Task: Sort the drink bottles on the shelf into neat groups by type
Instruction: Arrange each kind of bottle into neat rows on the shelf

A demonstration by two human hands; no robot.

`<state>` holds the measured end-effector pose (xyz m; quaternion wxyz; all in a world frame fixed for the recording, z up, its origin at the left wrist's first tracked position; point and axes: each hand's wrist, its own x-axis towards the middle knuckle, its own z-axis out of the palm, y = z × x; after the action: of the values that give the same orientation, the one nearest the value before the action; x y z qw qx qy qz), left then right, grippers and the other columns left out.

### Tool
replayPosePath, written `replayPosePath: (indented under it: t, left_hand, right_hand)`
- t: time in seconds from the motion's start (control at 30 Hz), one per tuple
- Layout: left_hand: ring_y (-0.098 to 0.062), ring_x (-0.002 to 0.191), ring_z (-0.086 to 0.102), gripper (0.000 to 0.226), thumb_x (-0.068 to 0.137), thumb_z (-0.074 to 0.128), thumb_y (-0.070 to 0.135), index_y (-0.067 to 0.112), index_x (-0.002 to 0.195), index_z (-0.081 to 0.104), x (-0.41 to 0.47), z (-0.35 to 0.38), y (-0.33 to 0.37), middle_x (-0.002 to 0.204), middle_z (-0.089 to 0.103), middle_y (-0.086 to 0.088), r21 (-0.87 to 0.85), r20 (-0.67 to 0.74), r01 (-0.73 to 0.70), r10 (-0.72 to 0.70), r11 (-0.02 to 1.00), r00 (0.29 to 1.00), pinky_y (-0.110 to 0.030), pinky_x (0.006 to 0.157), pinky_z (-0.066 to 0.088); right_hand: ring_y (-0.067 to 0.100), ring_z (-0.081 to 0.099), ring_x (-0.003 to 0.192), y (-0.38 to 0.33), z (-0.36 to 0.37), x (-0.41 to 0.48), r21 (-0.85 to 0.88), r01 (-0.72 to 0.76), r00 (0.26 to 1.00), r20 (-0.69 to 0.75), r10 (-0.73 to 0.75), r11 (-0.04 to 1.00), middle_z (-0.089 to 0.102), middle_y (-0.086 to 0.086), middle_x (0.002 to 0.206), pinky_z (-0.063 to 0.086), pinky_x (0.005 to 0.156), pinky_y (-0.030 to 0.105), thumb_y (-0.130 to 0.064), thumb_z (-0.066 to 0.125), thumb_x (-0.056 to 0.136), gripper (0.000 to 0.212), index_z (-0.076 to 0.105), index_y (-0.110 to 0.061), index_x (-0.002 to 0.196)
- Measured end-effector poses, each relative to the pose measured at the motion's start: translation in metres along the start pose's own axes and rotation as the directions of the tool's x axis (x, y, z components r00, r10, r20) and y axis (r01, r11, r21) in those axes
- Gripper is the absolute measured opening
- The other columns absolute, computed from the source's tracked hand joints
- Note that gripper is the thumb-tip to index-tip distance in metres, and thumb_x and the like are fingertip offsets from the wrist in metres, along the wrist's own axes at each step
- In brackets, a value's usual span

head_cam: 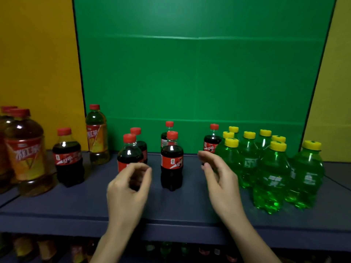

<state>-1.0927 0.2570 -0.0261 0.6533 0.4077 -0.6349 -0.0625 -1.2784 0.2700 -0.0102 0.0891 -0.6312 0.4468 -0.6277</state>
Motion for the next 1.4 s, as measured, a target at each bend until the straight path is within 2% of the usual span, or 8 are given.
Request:
replayPosePath:
  t: [0.07,0.2,0.47,0.63,0.8,1.0,1.2,1.4]
  left_hand:
    - [-0.005,0.071,0.06,0.005,0.082,0.068,0.018,0.02,0.079,0.064,0.014,-0.016,-0.012,0.083,0.063,0.013,0.02,-0.02,-0.008,0.008,1.0,1.0,-0.015,0.06,0.045]
    - [-0.009,0.077,0.058,0.007,0.083,0.064,0.012,0.013,0.077,0.062,0.046,-0.036,-0.043,0.082,0.063,0.007,0.016,0.037,0.029,-0.029,0.999,0.999,-0.011,0.059,0.042]
    - [-0.016,0.073,0.058,0.027,0.083,0.053,0.047,0.02,0.077,0.056,0.078,-0.038,-0.086,0.073,0.061,0.003,-0.114,0.192,0.103,-0.079,0.988,0.978,-0.041,0.069,0.05]
    - [-0.007,0.069,0.056,0.018,0.085,0.05,0.047,0.033,0.077,0.056,0.079,-0.037,-0.1,0.073,0.061,0.015,-0.163,0.248,0.12,-0.077,0.979,0.966,-0.027,0.064,0.045]
    - [-0.001,0.065,0.055,0.025,0.087,0.047,0.055,0.035,0.073,0.055,0.08,-0.038,-0.102,0.069,0.061,0.018,-0.152,0.267,0.128,-0.084,0.98,0.96,-0.013,0.058,0.042]
    - [-0.007,0.063,0.053,0.033,0.087,0.042,0.061,0.033,0.072,0.053,0.078,-0.036,-0.105,0.065,0.06,0.016,-0.078,0.276,0.173,-0.146,0.982,0.95,-0.035,0.065,0.045]
    - [-0.011,0.066,0.057,0.041,0.076,0.037,0.067,0.03,0.073,0.055,0.077,-0.038,-0.109,0.068,0.062,0.016,-0.037,0.267,0.221,-0.204,0.974,0.942,-0.041,0.071,0.049]
    - [-0.018,0.072,0.061,0.042,0.073,0.04,0.068,0.03,0.08,0.056,0.076,-0.048,-0.105,0.072,0.064,0.009,0.024,0.228,0.227,-0.227,0.974,0.947,-0.05,0.072,0.052]
  right_hand:
    - [-0.004,0.047,0.115,0.01,0.022,0.013,-0.017,-0.083,0.996,0.021,0.083,0.996,0.051,-0.007,0.131,0.032,0.091,0.0,-0.008,0.041,0.096,0.036,0.047,-0.021,0.129]
    - [0.015,0.028,0.137,0.033,0.054,0.046,-0.058,-0.28,0.959,-0.07,0.276,0.958,0.025,0.003,0.152,0.021,0.106,0.019,-0.01,0.038,0.097,0.049,0.024,-0.01,0.144]
    - [0.025,0.003,0.145,0.066,0.077,0.087,-0.211,-0.449,0.869,-0.328,0.37,0.868,-0.003,0.013,0.157,0.009,0.113,0.027,-0.007,0.043,0.094,0.069,-0.002,0.001,0.145]
    - [0.033,0.025,0.138,0.075,0.081,0.103,-0.265,-0.514,0.82,-0.43,0.377,0.816,0.001,0.013,0.157,0.027,0.109,0.035,-0.006,0.052,0.091,0.074,0.002,0.001,0.146]
    - [0.035,0.028,0.135,0.092,0.078,0.121,-0.239,-0.57,0.795,-0.404,0.453,0.786,0.021,0.02,0.148,0.026,0.109,0.039,-0.013,0.065,0.083,0.082,0.012,0.001,0.144]
    - [0.036,0.045,0.122,0.11,0.083,0.128,-0.257,-0.615,0.785,-0.29,0.548,0.745,0.042,0.019,0.135,0.038,0.099,0.042,-0.023,0.071,0.079,0.068,0.033,-0.002,0.131]
    - [0.032,0.053,0.114,0.115,0.086,0.108,-0.381,-0.559,0.825,-0.166,0.54,0.736,0.056,0.016,0.124,0.041,0.098,0.041,-0.013,0.056,0.088,0.042,0.04,-0.001,0.125]
    - [0.028,0.049,0.121,0.083,0.079,0.102,-0.26,-0.52,0.854,-0.118,0.507,0.814,0.051,0.015,0.132,0.035,0.102,0.034,-0.006,0.049,0.091,0.034,0.047,-0.002,0.125]
